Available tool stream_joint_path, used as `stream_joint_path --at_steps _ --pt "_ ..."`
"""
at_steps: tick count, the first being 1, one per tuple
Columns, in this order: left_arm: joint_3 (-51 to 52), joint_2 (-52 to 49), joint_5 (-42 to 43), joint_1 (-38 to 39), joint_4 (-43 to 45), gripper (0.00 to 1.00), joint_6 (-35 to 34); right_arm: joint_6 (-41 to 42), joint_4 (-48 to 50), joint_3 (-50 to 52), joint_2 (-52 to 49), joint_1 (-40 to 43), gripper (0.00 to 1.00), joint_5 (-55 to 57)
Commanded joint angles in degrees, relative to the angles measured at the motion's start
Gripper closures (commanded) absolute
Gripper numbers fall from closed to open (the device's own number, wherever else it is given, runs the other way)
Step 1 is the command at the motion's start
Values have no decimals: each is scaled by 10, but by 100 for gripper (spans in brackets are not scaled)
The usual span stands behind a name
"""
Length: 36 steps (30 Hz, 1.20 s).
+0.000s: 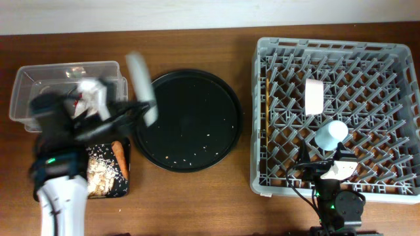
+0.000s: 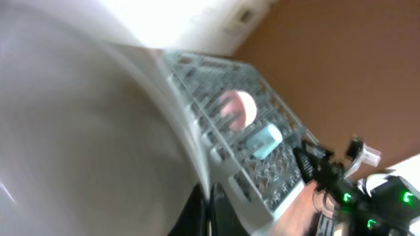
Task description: Sort waste into correct bins and load items into the dishwasher rack
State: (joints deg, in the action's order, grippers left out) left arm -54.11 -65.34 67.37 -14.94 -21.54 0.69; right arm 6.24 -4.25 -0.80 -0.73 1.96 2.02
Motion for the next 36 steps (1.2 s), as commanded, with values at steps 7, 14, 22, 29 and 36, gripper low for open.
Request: stream_joint_path --at_steps 7,14,22,29,36 --pt "-16 -316 -161 382 772 100 -496 2 -2 5 4 4 2 -1" --pt "-25 -405 -256 496 791 100 -517 2 -2 5 4 4 2 -1" --pt "-58 -407 -209 433 645 1 -416 2 -2 5 4 4 2 -1" --pt "-201 -185 -442 309 -83 1 -106 2 -2 5 4 4 2 -1" --pt "-226 22 -597 263 -387 1 -98 2 -2 5 4 4 2 -1"
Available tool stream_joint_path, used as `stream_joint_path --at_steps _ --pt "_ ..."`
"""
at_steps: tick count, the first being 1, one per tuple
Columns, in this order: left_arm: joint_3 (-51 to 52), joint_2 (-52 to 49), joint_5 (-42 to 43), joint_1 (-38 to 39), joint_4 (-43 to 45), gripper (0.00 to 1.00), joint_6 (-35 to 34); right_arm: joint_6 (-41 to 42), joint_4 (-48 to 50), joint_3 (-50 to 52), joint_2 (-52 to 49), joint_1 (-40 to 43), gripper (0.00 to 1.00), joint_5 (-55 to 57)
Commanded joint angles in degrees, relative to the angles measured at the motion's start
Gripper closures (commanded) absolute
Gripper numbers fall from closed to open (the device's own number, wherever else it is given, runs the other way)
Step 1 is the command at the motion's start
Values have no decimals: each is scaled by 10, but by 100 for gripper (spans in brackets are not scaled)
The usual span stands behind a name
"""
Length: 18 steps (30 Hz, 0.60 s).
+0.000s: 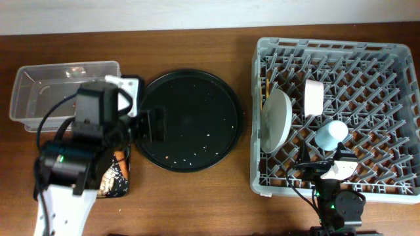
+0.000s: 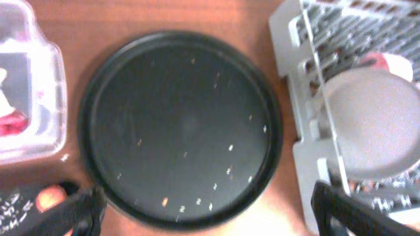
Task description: Sort waste into correct bins and load items into the dishwasher rack
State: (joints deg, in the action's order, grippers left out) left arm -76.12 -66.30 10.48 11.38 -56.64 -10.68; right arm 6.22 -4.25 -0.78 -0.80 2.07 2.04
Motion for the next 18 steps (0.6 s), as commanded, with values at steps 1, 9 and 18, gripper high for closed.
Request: stream_joint_path --at_steps 1,9,18 --pt "-6 43 -32 0 -64 1 16 2 -2 5 4 3 2 -1" --pt "-2 68 -118 0 -146 1 39 2 -2 5 4 3 2 -1" --pt "440 420 -53 1 440 1 281 2 -2 5 4 3 2 -1"
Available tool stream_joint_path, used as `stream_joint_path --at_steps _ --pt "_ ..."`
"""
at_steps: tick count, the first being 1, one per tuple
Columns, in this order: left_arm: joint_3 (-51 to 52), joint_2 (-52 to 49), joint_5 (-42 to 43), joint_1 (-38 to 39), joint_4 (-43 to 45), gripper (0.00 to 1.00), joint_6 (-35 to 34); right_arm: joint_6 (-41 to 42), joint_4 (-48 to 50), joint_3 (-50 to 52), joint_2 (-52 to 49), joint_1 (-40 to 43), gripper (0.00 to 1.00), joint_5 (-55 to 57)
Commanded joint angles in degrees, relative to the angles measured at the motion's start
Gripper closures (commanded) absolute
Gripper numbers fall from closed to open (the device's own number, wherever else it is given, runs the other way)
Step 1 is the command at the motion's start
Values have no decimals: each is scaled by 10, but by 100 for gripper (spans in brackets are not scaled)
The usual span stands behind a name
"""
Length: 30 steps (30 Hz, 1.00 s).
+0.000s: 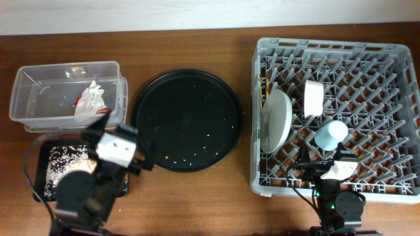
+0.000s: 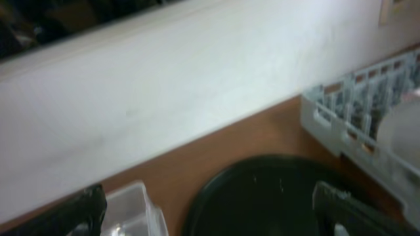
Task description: Sort waste into correct bins and load items into the dishwasher rack
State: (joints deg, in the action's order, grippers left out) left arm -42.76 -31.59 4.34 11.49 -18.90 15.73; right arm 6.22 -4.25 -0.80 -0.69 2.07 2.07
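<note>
The grey dishwasher rack [image 1: 394, 78] fills the right of the table. In it a grey plate [image 1: 277, 119] stands on edge beside a white cup [image 1: 314, 97] and a light blue cup [image 1: 331, 134]. A black round tray [image 1: 187, 120] with crumbs lies at the centre. My left gripper [image 1: 139, 159] is at the front left, by the tray's near-left rim. In the left wrist view it [image 2: 210, 216] is open and empty, facing the wall. My right gripper [image 1: 325, 169] rests at the rack's front edge, its jaws unclear.
A clear plastic bin [image 1: 39, 98] at the back left holds a crumpled wrapper [image 1: 92, 99]. A black food container [image 1: 46, 157] with rice sits in front of it, partly under my left arm. A thin wooden stick [image 1: 266, 88] stands in the rack's left column.
My left arm has drawn back from over the tray's left edge to the table's front left. Its camera now faces the wall instead of down. The gripper stays open. The plate has not moved.
My left gripper first held the grey plate above the tray's left side. Then the plate stood on edge in the rack's left part and the gripper hung open over the tray. Now the left arm sits low at the front left, empty. The right arm never moved.
</note>
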Motion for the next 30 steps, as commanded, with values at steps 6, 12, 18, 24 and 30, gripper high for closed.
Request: stream_joint_path --at_steps 6,12,18,24,30 --pt "320 290 -24 0 132 1 6 2 -2 5 3 3 2 -1" --pt "423 313 -26 -6 144 1 6 2 -2 5 3 3 2 -1" --pt "423 313 -26 -6 144 1 6 2 -2 5 3 3 2 -1" --pt "423 313 -26 -6 143 1 6 2 -2 5 3 3 2 -1" --pt "423 313 -26 -6 143 1 6 2 -2 5 3 3 2 -1"
